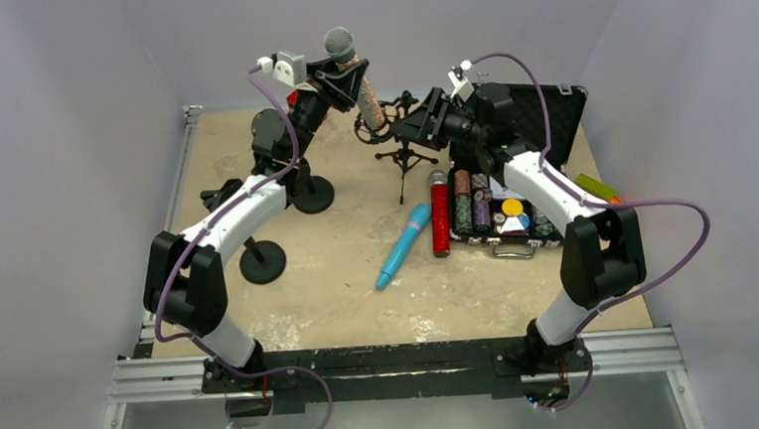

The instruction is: Attach the microphones to the stand

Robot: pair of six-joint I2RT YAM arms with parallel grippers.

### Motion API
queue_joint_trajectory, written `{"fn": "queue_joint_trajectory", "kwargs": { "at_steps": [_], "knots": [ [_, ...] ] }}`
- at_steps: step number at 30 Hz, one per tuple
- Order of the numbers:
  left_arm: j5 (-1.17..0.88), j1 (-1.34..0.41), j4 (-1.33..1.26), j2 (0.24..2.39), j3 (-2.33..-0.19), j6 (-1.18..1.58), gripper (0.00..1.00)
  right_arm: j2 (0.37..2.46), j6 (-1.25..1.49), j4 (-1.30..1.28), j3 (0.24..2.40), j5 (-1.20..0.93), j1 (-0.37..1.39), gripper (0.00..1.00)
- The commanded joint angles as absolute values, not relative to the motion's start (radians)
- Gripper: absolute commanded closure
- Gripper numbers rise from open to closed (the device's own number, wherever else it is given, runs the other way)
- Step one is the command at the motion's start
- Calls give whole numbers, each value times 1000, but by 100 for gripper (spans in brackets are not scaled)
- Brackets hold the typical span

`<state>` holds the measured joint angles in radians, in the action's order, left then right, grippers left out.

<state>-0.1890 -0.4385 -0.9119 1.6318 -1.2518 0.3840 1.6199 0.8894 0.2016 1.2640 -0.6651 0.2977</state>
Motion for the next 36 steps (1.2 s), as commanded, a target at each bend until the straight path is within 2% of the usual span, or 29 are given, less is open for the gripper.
{"fn": "queue_joint_trajectory", "kwargs": {
  "at_steps": [1,17,19,22,24,30,36],
  "knots": [
    [-214,-440,-835,1661,-1224,399,100,1607,955,222,1323,-576,320,40],
    [-249,-440,-862,1675,-1226,436,100,1686,1092,221,1362,-599,343,70],
    [-250,-440,-856,1677,-1227,434,100,1693,1101,226,1366,-610,343,77],
    [-250,-440,-818,1677,-1231,418,100,1699,1120,244,1364,-649,343,94],
    [-257,-439,-761,1677,-1236,390,100,1700,1143,266,1364,-680,341,100],
    [-260,-440,-662,1673,-1216,293,100,1694,1223,350,1360,-743,336,100],
    [-297,-433,-636,1711,-1226,314,100,1713,1279,396,1363,-790,323,100]
  ]
}}
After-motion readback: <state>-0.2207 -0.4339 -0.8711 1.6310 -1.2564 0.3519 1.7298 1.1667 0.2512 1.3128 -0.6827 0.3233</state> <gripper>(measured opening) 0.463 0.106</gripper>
